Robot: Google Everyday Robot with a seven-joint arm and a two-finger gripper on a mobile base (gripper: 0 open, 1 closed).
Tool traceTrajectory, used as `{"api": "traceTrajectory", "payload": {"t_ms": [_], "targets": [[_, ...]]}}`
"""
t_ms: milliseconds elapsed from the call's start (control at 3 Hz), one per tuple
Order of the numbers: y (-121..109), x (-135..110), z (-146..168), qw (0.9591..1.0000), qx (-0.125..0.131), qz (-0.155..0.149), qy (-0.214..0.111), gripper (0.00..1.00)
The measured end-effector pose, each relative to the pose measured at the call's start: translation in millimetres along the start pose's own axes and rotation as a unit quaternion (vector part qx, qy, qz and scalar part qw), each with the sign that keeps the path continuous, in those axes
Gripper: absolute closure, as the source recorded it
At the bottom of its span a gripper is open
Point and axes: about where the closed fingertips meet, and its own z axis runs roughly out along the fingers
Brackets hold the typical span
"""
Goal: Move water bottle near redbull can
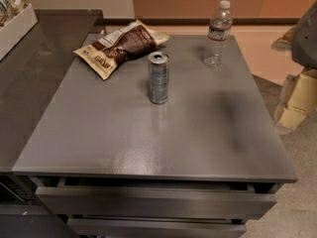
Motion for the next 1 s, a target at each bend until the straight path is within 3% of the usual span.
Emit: {"api": "traceTrajectory", "payload": {"t_ms": [333,667,1000], "targets": [[0,0,0,1.0000,0.000,0.000,0.000,0.00],[-7,0,1,0.9997,0.014,0.018,-0.002,0.00],[-29,0,9,0.9979,0.042,0.045,-0.019,0.00]]}}
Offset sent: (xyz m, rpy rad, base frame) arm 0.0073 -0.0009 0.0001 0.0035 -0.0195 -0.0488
